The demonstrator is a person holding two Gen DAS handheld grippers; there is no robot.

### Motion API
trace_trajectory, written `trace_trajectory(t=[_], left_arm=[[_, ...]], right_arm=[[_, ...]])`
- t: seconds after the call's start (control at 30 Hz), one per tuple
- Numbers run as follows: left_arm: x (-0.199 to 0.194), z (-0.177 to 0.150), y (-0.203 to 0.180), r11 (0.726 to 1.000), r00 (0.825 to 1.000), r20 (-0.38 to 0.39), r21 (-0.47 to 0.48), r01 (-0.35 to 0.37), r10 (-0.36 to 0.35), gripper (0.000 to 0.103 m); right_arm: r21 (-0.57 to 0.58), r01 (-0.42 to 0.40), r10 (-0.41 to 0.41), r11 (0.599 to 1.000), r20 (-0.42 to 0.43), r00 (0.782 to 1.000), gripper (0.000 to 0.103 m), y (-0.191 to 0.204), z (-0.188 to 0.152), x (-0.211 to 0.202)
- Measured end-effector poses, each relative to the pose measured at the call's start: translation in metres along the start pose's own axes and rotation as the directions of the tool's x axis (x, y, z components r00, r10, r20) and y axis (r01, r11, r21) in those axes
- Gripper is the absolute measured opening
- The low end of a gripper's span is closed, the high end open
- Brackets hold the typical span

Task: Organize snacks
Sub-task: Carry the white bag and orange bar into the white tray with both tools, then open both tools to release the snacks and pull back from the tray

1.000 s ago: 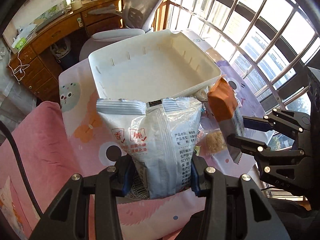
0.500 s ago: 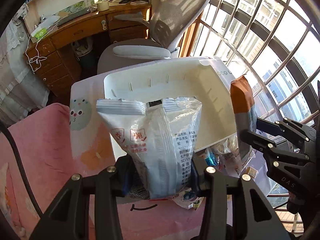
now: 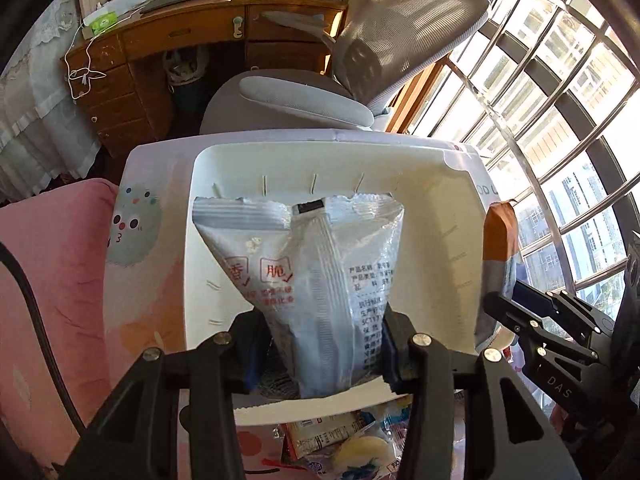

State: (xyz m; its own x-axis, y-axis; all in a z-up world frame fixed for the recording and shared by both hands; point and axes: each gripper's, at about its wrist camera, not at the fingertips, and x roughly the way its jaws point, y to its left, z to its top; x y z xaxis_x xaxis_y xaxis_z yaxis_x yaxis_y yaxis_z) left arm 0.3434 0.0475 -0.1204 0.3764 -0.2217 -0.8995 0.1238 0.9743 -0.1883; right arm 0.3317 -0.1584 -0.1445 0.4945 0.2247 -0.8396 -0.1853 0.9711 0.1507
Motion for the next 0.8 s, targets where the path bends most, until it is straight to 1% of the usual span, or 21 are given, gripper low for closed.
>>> trace_trajectory(t=[0.07,0.13,0.2,0.23,0.37,0.53,0.8], left_arm=[[0.005,0.003,-0.001,1.000,1.000,-0.003,-0.010,0.001,-0.001,0.045],[0.009,0.004,-0.001,0.999,1.000,-0.006,-0.033,-0.005,0.005,0.053],[0.010,0.003,0.001,0.998,1.000,-0.005,-0.061,-0.001,0.001,0.076],[0.010,0.003,0.001,0.998,1.000,-0.002,-0.068,0.005,-0.005,0.078],[0.009,0.001,-0.001,0.998,1.000,-0.008,-0.060,0.001,-0.001,0.079],[-0.002,-0.005,-0.004,0.998,1.000,-0.004,-0.056,0.007,-0.008,0.079],[-0.032,-0.023,-0.013,0.999,1.000,0.008,-0.012,0.030,-0.030,0.079]], right_arm=[[0.034,0.014,-0.013,0.999,-0.019,1.000,0.037,-0.007,0.001,0.007],[0.065,0.020,-0.018,0.998,-0.040,0.999,0.038,-0.014,0.001,0.013],[0.084,0.033,-0.028,0.996,-0.061,0.998,0.041,-0.020,-0.002,0.018],[0.086,0.036,-0.031,0.996,-0.065,0.997,0.043,-0.023,-0.003,0.019],[0.073,0.048,-0.044,0.996,-0.058,0.997,0.048,-0.026,-0.007,0.013],[0.084,0.059,-0.055,0.995,-0.047,0.997,0.049,-0.028,-0.010,0.001],[0.111,0.090,-0.090,0.990,-0.006,0.996,0.050,-0.023,-0.022,-0.034]])
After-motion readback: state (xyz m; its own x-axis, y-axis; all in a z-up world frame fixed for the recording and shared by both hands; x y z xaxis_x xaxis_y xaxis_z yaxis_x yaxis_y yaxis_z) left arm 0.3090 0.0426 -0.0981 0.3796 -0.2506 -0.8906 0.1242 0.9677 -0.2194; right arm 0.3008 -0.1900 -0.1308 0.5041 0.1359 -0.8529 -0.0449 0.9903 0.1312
